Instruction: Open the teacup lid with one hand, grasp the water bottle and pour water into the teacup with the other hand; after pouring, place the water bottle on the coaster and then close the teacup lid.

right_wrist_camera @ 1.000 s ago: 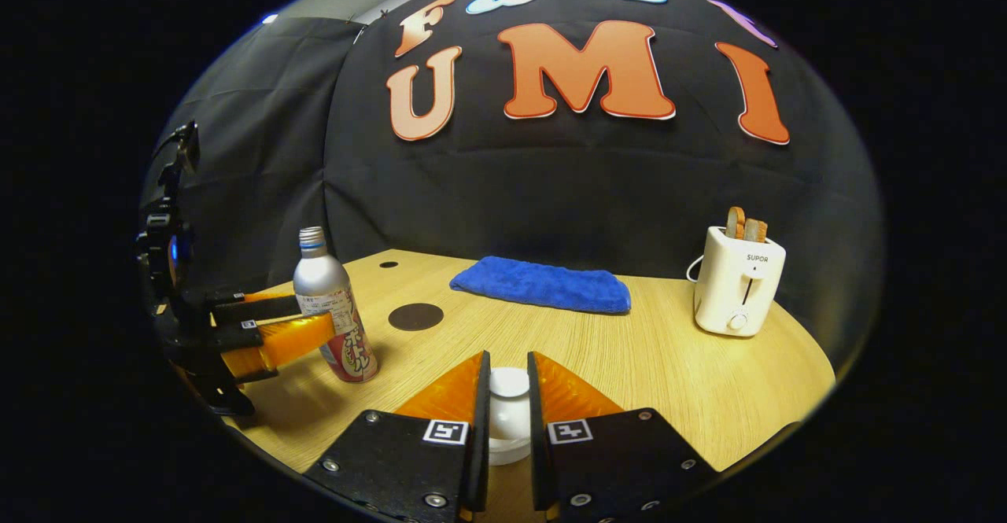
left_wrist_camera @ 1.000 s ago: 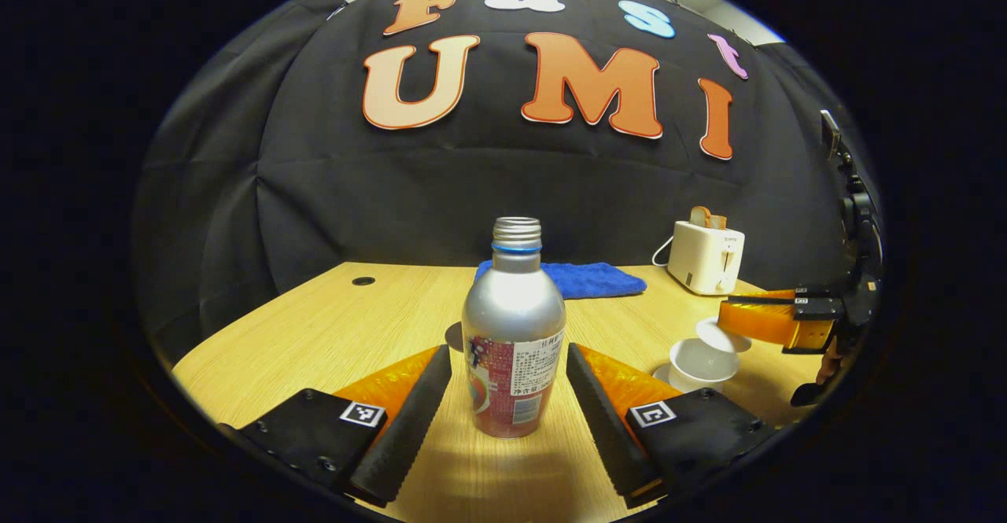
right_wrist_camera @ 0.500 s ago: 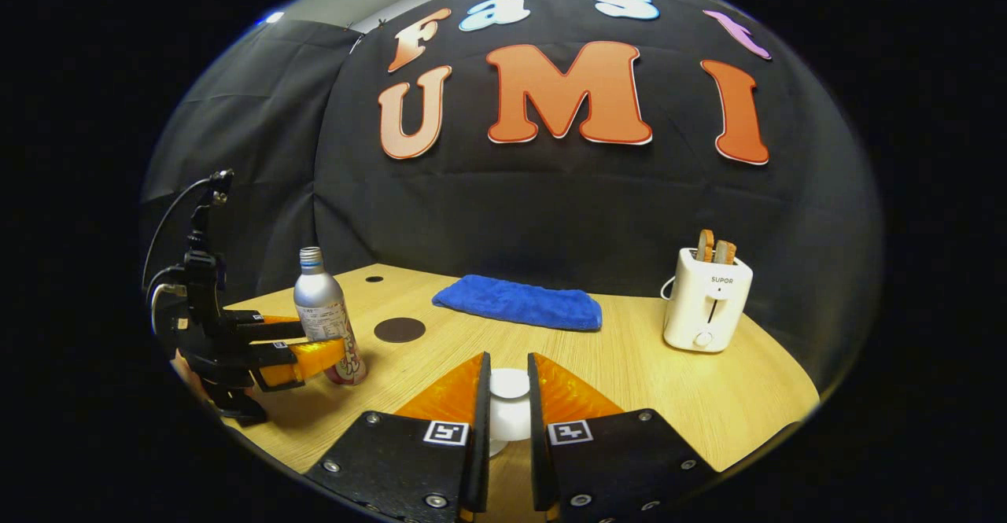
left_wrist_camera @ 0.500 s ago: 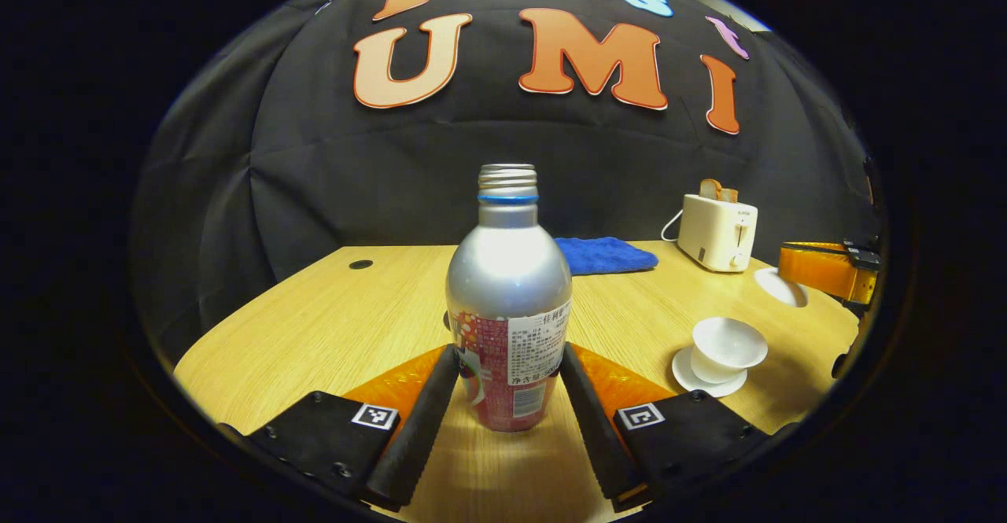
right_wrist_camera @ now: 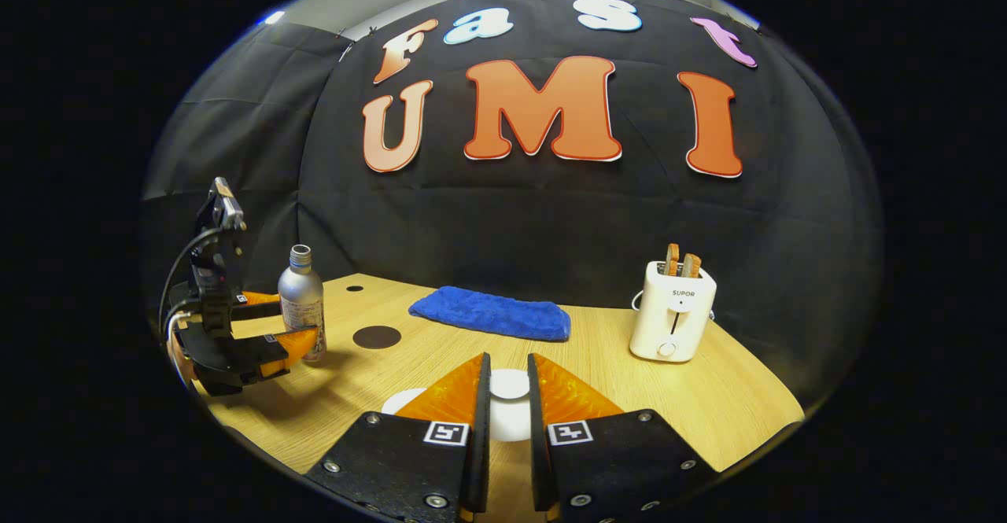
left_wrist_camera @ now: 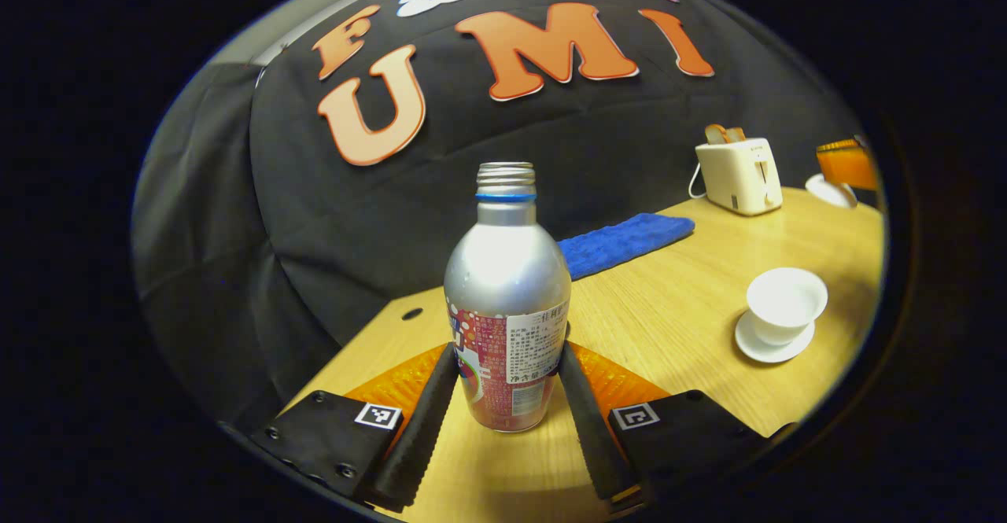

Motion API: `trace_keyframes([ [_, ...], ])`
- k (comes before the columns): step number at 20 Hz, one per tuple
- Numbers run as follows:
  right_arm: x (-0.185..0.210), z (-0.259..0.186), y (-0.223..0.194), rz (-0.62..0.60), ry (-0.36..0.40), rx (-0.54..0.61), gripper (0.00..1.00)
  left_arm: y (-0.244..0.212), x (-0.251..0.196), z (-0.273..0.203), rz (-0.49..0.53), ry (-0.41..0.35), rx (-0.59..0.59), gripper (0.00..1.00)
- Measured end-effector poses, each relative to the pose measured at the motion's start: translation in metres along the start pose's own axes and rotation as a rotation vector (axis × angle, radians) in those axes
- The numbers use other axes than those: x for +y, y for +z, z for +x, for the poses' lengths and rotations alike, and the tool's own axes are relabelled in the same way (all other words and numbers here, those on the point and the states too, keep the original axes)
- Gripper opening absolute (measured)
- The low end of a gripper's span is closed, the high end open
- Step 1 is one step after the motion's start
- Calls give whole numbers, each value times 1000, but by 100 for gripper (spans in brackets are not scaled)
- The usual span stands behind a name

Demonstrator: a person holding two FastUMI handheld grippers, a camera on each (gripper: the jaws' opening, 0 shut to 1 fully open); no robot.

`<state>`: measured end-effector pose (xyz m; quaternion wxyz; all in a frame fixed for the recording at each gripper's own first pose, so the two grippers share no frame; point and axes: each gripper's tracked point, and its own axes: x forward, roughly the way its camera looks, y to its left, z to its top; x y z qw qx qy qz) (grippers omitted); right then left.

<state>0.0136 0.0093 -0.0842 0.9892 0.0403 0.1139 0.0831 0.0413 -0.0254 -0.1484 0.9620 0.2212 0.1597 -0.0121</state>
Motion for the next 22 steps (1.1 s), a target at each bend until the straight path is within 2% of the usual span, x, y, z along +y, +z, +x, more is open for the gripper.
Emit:
trace_keyframes([
  [1, -5, -2, 1, 4, -8, -5, 22, 5, 0, -1, 54, 16, -18, 85],
  [2, -9, -3, 2, 8, -14, -13, 22, 8, 1, -1, 102, 36, -26, 80],
  [3, -12, -5, 3, 12, -19, -17, 22, 12, 1, -1, 148, 47, -39, 80],
  [4, -15, -6, 4, 14, -21, -24, 22, 17, 1, 0, 187, 58, -47, 82],
  [5, -17, -7, 4, 16, -21, -27, 22, 18, -1, 2, 224, 64, -52, 80],
  [7, -19, -9, 2, 24, -11, -29, 22, 20, -3, -1, 300, 76, -63, 82],
  [10, -28, -10, 3, 21, -29, -38, 22, 27, -10, -1, 463, 95, -100, 82],
  [15, -35, -12, 4, 24, -36, -47, 22, 31, -23, -11, 628, 84, -142, 82],
  [16, -36, -12, 4, 22, -34, -47, 22, 32, -27, -12, 666, 84, -153, 80],
  [19, -37, -15, 5, 35, -25, -50, 22, 42, -33, -9, 776, 81, -169, 82],
  [22, -41, -16, 6, 65, -19, -60, 23, 40, -37, -8, 851, 47, -161, 80],
])
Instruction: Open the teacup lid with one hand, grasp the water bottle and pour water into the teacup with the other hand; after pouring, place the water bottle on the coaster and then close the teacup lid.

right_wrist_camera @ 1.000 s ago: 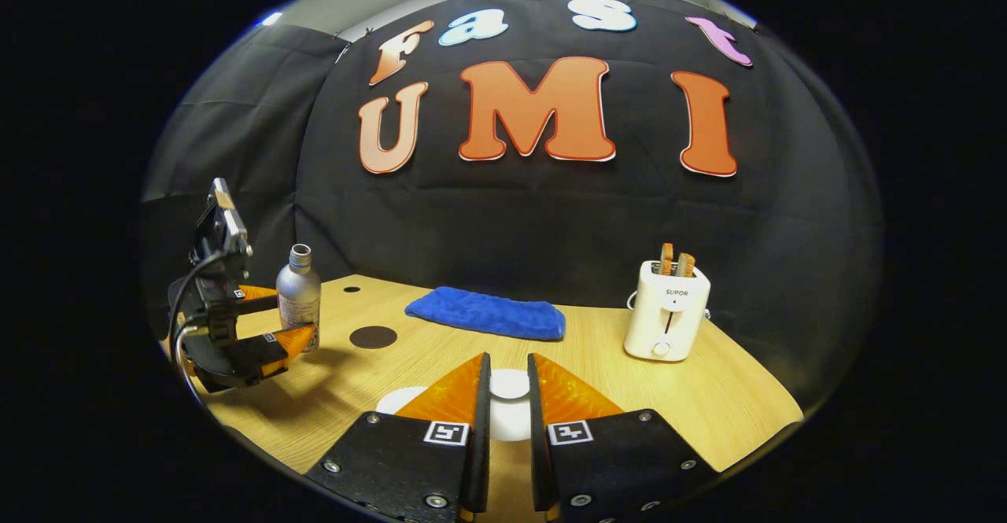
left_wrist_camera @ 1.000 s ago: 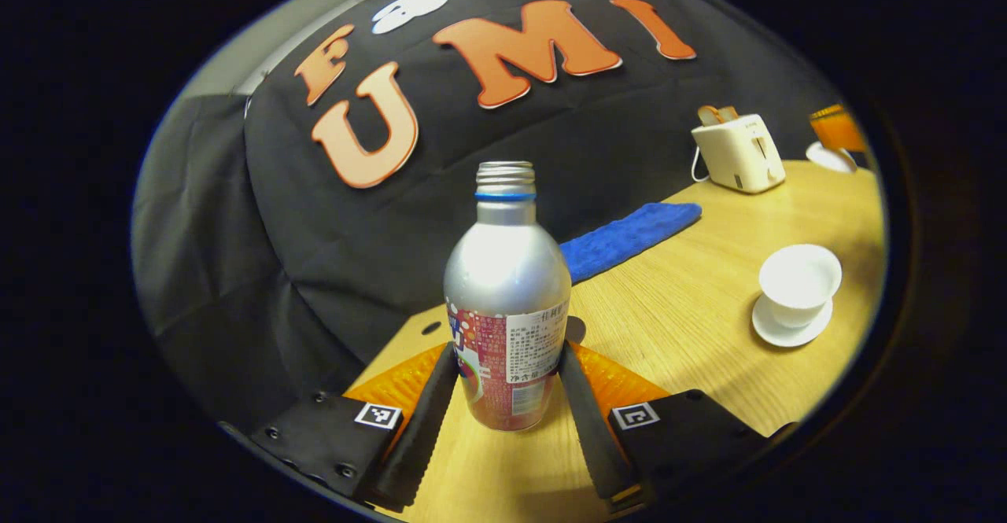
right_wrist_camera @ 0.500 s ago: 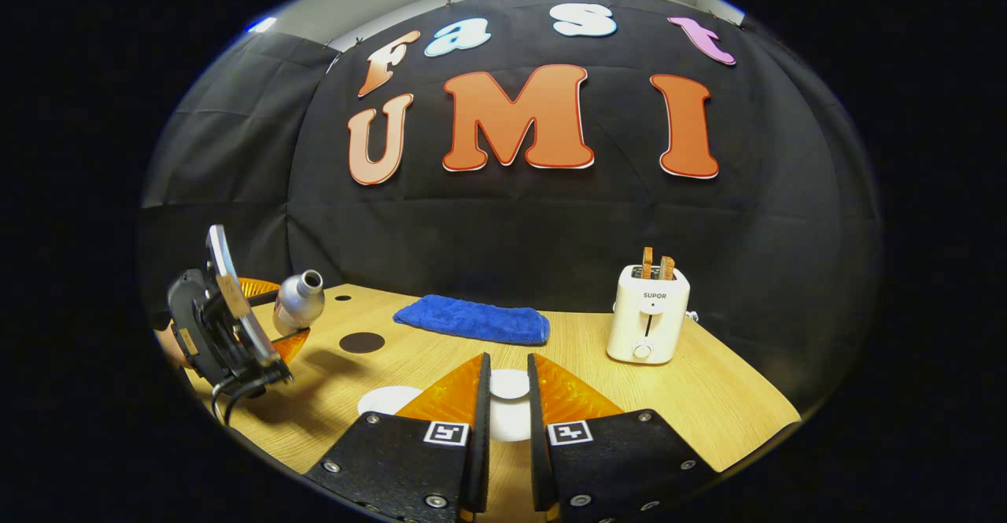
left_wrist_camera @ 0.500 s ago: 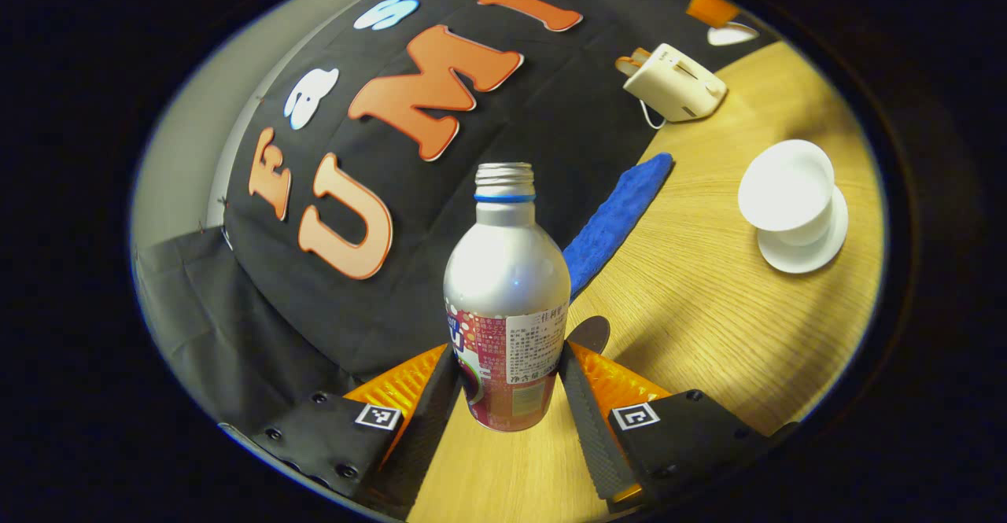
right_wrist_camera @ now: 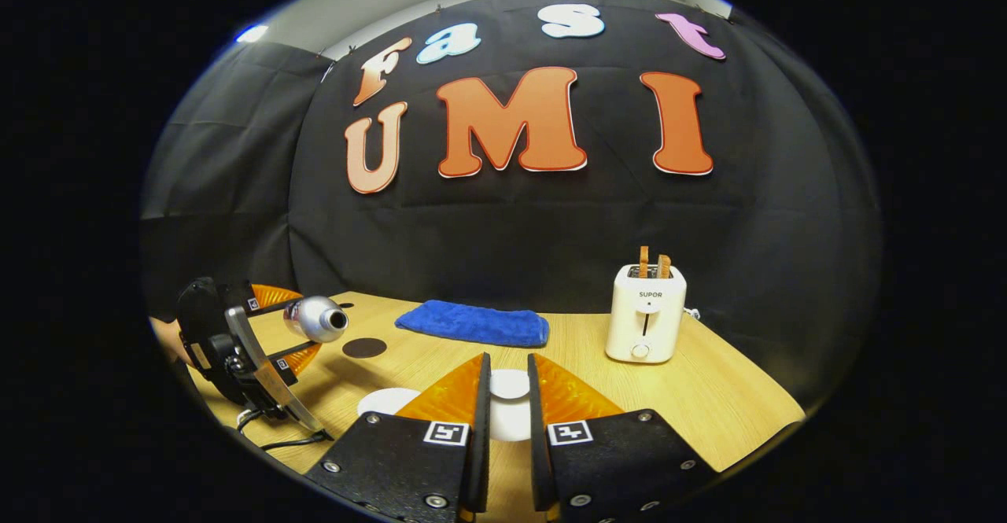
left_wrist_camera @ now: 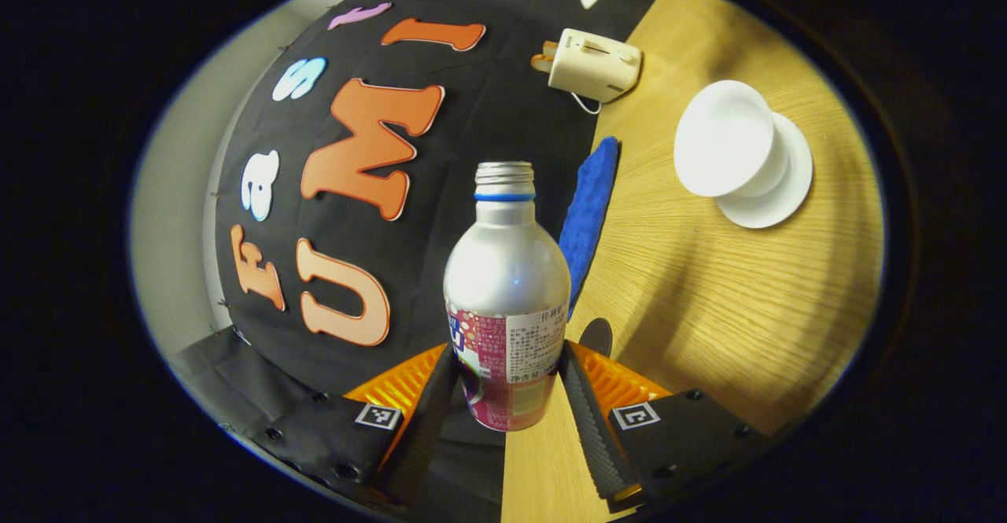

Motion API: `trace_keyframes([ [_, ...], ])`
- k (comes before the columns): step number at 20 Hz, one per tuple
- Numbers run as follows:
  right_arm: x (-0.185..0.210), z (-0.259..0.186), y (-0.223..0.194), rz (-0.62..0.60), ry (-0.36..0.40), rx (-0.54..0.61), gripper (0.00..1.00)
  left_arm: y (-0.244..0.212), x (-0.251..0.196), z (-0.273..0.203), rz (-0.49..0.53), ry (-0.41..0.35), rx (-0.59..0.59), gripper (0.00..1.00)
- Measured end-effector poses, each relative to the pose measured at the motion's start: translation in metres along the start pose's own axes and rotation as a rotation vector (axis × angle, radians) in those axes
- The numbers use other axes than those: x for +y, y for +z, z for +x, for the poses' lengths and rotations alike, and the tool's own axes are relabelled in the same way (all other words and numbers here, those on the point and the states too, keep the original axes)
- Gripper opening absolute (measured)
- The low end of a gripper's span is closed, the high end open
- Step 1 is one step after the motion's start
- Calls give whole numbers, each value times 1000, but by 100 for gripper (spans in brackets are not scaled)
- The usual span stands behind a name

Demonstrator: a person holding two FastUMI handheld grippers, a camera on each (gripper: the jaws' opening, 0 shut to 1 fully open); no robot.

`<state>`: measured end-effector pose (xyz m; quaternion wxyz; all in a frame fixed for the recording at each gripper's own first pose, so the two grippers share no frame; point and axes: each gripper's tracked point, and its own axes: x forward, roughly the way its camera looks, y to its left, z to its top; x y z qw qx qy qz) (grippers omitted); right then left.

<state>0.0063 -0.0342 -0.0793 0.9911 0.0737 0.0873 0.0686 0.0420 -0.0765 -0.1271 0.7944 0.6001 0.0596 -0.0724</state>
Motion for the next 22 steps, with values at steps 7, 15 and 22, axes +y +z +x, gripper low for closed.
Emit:
trace_keyframes([
  [7, -8, -1, 0, -18, -17, 0, 22, 13, 2, 4, 181, -2, -43, 83],
  [15, -16, -5, -1, -20, -28, 1, 22, 32, 15, 1, 381, 21, -110, 82],
  [22, -17, -12, 1, -22, -35, -8, 22, 48, 17, 2, 487, 18, -146, 80],
])
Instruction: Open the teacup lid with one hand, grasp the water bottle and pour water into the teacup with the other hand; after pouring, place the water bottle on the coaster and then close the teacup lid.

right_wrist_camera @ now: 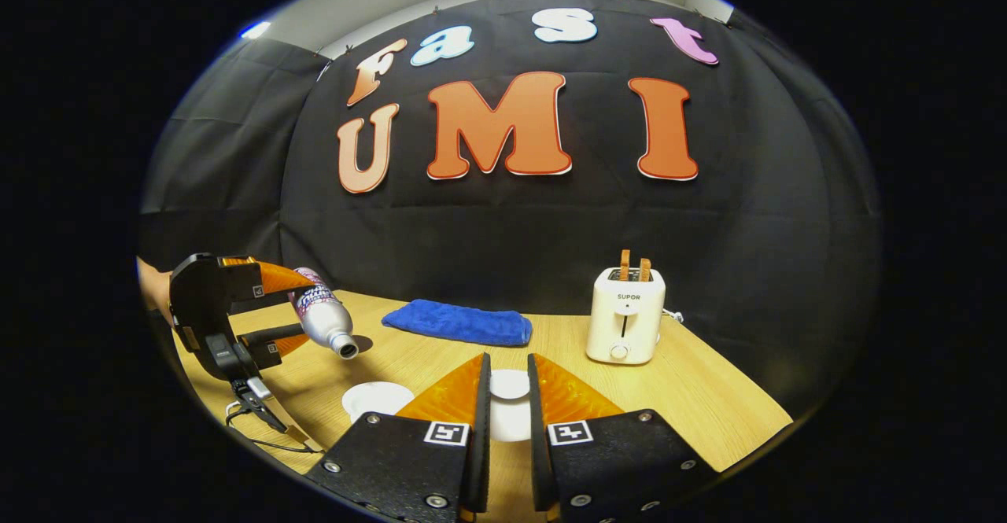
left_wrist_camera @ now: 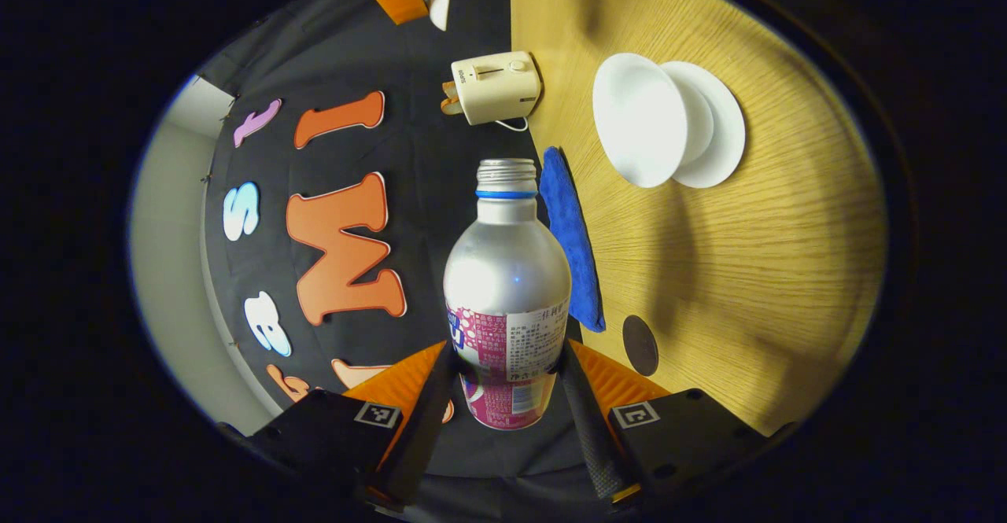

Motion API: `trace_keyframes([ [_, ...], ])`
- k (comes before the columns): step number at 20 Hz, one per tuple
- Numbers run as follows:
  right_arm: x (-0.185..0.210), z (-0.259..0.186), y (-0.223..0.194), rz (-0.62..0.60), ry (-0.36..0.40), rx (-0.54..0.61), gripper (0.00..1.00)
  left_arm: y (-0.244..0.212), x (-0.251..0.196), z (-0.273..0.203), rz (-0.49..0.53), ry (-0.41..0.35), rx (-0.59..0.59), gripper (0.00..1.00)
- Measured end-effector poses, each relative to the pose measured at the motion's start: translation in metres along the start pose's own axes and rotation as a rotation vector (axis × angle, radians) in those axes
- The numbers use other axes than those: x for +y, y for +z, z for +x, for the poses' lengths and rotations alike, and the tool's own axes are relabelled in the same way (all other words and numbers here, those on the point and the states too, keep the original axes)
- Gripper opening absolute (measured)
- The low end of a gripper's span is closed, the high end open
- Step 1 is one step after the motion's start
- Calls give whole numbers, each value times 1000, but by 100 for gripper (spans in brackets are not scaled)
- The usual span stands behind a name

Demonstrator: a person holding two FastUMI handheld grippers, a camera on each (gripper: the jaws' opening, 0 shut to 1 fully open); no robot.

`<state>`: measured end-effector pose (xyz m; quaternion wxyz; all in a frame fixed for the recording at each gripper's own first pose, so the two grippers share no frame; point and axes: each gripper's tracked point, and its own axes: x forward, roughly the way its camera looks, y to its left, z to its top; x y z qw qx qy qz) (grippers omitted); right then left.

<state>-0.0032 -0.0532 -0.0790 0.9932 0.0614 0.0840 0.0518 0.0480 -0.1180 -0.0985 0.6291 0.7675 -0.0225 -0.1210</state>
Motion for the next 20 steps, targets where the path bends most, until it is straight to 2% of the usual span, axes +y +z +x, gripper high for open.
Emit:
trace_keyframes([
  [2, -2, -2, 0, 2, -2, 1, 22, -2, -1, 1, 0, -14, 0, 82],
  [5, -2, -4, -1, -5, -3, -4, 22, 0, 4, 2, 49, -9, -11, 80],
  [6, -1, -4, 1, -7, 0, -6, 22, 0, 4, 1, 58, -10, -16, 83],
  [11, 2, -5, 0, -20, 7, -9, 22, 4, 8, 2, 98, -3, -32, 83],
  [12, 2, -6, 1, -20, 7, -8, 22, 4, 10, 2, 110, 0, -39, 80],
  [15, 2, -5, 1, -22, 12, -12, 22, 5, 14, 4, 135, 6, -43, 83],
  [20, 4, -4, 1, -27, 19, -5, 22, 2, 20, 8, 167, 13, -40, 80],
])
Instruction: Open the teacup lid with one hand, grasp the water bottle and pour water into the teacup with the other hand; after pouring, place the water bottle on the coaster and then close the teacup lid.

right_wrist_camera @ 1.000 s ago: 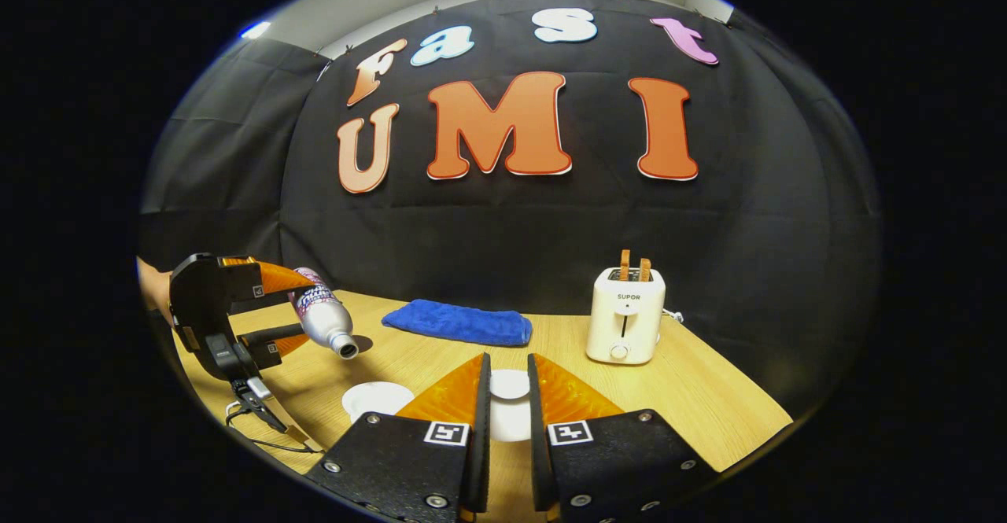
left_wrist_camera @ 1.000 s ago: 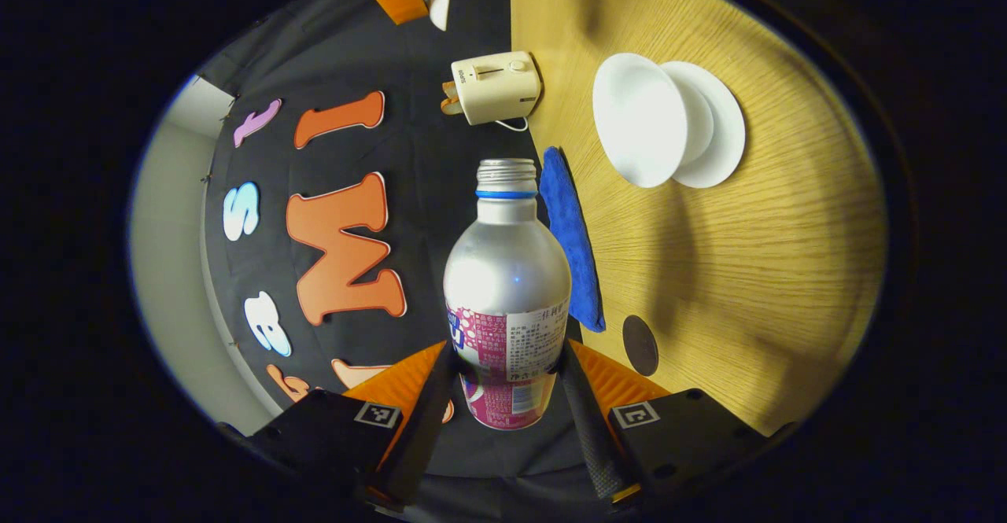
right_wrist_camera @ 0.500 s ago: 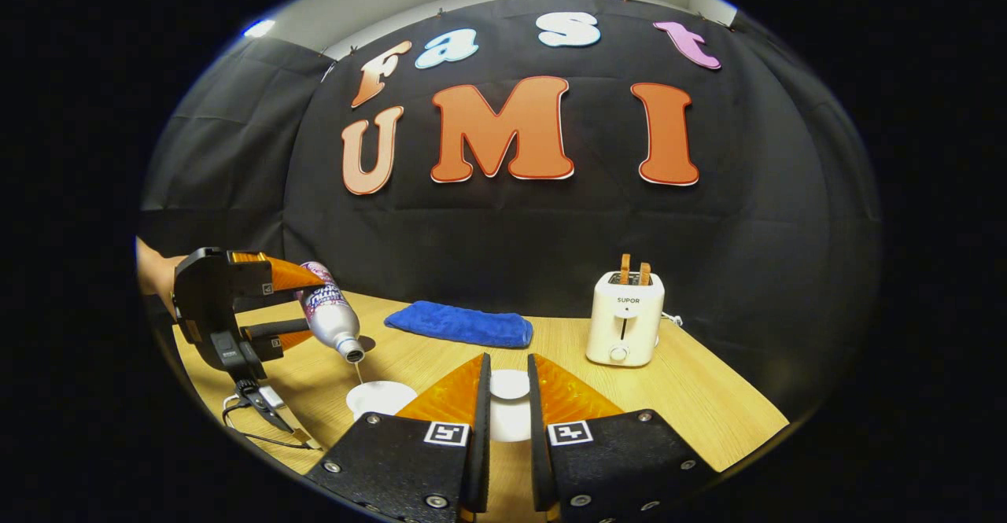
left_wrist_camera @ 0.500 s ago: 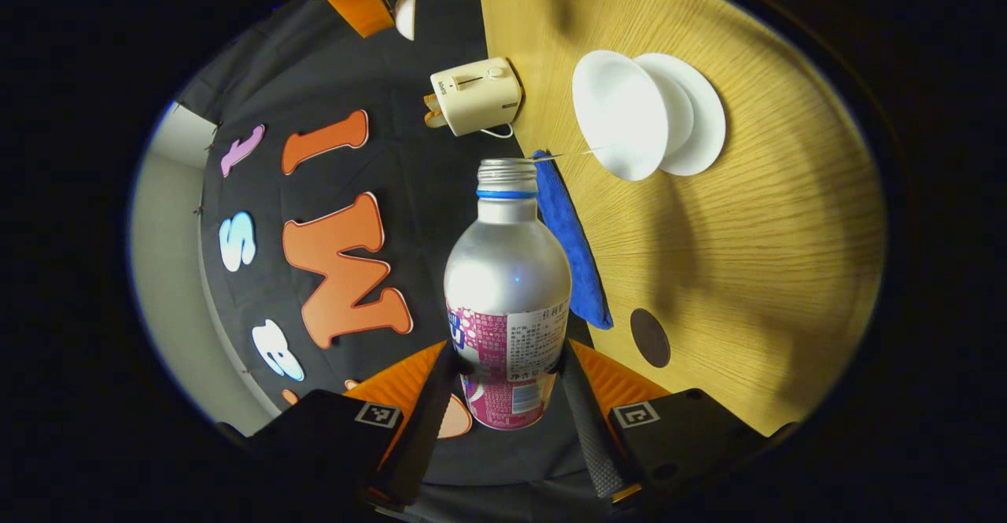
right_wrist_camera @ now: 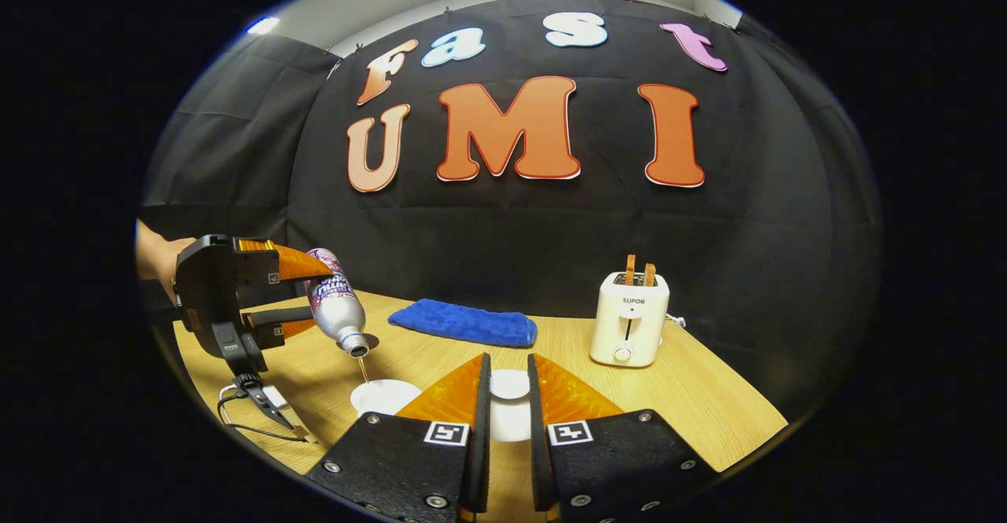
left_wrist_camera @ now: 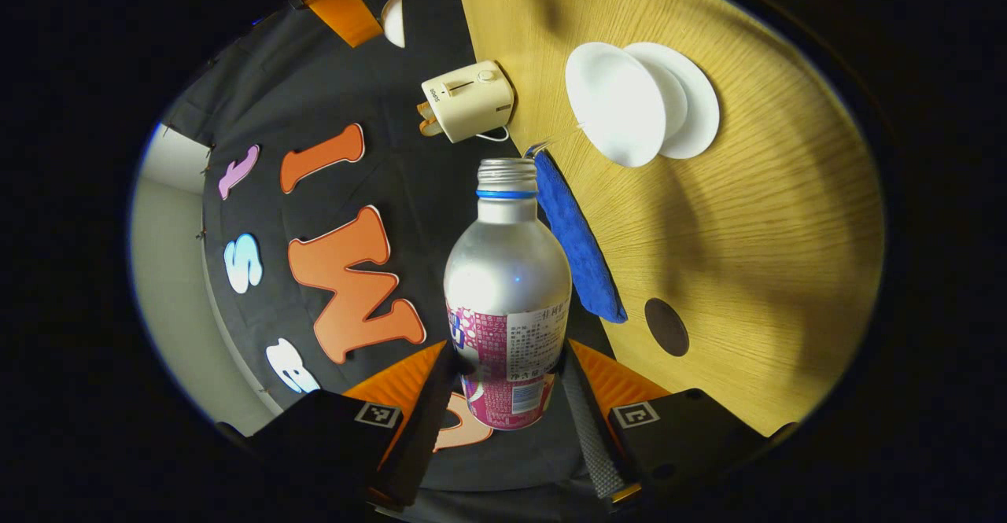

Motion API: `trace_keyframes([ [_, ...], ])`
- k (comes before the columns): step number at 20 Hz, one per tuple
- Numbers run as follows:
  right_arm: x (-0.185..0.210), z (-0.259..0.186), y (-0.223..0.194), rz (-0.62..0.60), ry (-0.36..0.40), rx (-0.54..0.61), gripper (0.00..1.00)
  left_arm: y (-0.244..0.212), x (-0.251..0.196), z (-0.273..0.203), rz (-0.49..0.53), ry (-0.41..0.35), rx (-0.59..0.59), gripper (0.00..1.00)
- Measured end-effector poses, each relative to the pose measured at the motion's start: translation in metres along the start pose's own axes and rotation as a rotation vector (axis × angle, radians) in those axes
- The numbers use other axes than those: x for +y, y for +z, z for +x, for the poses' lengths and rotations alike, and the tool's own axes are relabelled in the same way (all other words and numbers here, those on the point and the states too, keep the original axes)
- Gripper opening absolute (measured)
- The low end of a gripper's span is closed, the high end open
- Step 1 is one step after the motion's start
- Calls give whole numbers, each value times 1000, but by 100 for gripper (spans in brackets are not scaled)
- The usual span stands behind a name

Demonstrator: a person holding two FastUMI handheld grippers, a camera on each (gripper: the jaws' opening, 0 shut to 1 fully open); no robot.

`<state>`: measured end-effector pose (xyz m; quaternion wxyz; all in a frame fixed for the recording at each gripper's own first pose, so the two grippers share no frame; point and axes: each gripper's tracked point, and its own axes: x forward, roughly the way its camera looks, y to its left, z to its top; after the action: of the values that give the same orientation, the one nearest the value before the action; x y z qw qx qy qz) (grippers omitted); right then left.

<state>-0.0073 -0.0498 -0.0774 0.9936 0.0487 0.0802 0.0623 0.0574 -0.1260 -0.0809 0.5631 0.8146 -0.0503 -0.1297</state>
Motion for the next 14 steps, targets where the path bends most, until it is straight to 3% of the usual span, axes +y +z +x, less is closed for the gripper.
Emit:
trace_keyframes([
  [14, 2, -1, 9, -3, 6, -10, 22, 5, 22, 10, 84, 37, -27, 80],
])
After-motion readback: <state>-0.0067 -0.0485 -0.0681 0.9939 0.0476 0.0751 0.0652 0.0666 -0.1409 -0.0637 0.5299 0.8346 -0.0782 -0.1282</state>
